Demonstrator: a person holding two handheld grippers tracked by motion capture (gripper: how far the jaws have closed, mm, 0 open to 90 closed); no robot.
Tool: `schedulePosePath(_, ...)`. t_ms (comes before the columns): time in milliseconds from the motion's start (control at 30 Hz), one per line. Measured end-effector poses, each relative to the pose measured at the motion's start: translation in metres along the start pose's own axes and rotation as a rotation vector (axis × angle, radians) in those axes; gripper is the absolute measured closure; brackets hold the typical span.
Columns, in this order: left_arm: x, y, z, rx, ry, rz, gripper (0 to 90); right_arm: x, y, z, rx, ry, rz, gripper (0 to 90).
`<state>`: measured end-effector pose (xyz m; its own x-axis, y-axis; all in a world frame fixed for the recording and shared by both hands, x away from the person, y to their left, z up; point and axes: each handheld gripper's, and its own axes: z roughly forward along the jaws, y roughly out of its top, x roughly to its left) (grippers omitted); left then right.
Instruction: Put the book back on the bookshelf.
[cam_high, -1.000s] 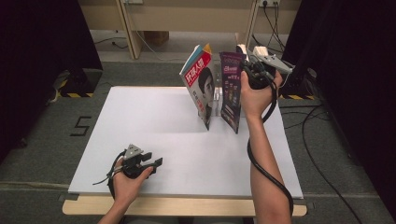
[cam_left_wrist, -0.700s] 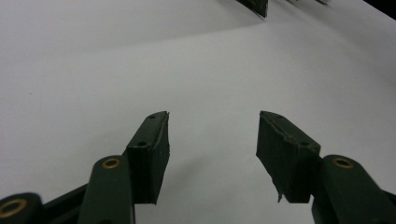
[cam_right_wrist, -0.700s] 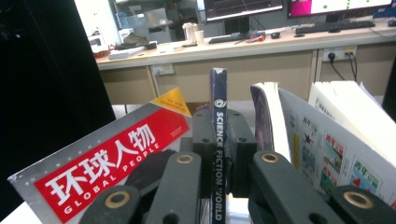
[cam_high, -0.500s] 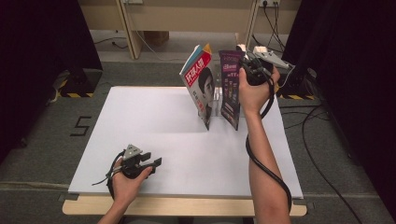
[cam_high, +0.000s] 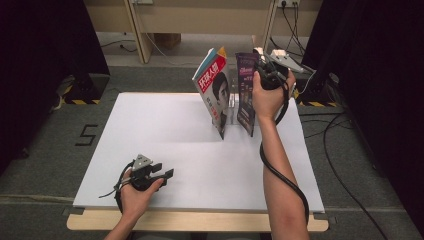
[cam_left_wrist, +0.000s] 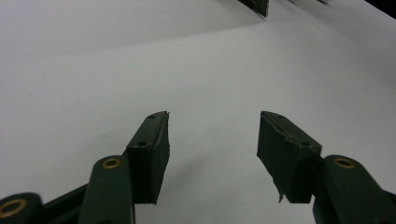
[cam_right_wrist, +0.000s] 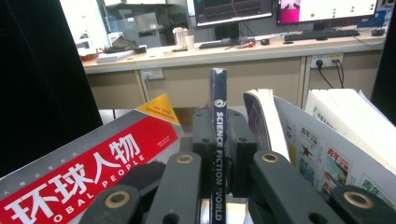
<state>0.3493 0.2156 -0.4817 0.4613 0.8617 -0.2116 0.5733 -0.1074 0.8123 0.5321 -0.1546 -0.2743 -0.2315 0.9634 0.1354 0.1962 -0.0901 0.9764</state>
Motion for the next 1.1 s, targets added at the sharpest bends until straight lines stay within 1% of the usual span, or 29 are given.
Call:
schedulePosePath(133, 0.002, 0.001, -0.001, -0.004, 0.001, -0.004, 43.1, -0.001, 0.0, 0.006, 0.011, -0.005, 0.014, 84.6)
schedulePosePath(267, 0.002, 0.001, 0.0, -0.002, -0.001, 0.0, 43.1, 0.001, -0.002, 0.01, 0.011, -0.01, 0.01, 84.6)
schedulePosePath(300, 0.001, 0.001, 0.0, 0.001, -0.004, 0.0, 43.1, 0.001, -0.001, 0.011, 0.006, -0.013, 0.001, 84.6)
schedulePosePath(433, 0.001, 0.001, 0.0, 0.0, -0.001, 0.0, 43.2, 0.002, -0.001, 0.013, 0.011, -0.024, -0.004, 84.5)
schedulePosePath(600, 0.001, 0.001, 0.001, 0.0, -0.004, 0.001, 43.2, 0.003, -0.004, 0.013, -0.007, -0.034, -0.021, 84.4)
schedulePosePath(733, 0.001, 0.0, 0.001, -0.002, -0.002, 0.004, 43.3, 0.006, -0.009, 0.006, -0.023, -0.051, -0.045, 84.2)
schedulePosePath(767, 0.001, 0.001, 0.001, -0.002, -0.003, 0.005, 43.4, 0.006, -0.01, 0.004, -0.023, -0.056, -0.058, 84.2)
schedulePosePath(833, 0.0, 0.001, 0.001, 0.004, -0.006, 0.008, 43.4, 0.008, -0.014, 0.0, -0.026, -0.053, -0.084, 84.1)
schedulePosePath(867, 0.0, 0.001, 0.001, 0.002, -0.007, 0.007, 43.4, 0.009, -0.015, -0.004, -0.025, -0.047, -0.08, 84.1)
schedulePosePath(933, -0.001, 0.0, 0.002, -0.004, -0.005, 0.003, 43.3, 0.01, -0.017, -0.009, -0.032, -0.05, -0.101, 84.1)
schedulePosePath(1000, -0.001, 0.0, 0.001, -0.004, -0.006, 0.002, 43.3, 0.012, -0.021, -0.016, -0.036, -0.041, -0.103, 84.1)
schedulePosePath(1033, -0.001, 0.0, 0.001, -0.002, -0.009, 0.004, 43.3, 0.012, -0.024, -0.02, -0.041, -0.039, -0.116, 84.0)
schedulePosePath(1067, -0.001, 0.0, 0.001, -0.003, -0.009, 0.002, 43.3, 0.013, -0.026, -0.023, -0.04, -0.035, -0.114, 84.0)
schedulePosePath(1100, -0.001, 0.0, 0.001, -0.005, -0.009, 0.001, 43.3, 0.013, -0.028, -0.026, -0.041, -0.034, -0.121, 84.0)
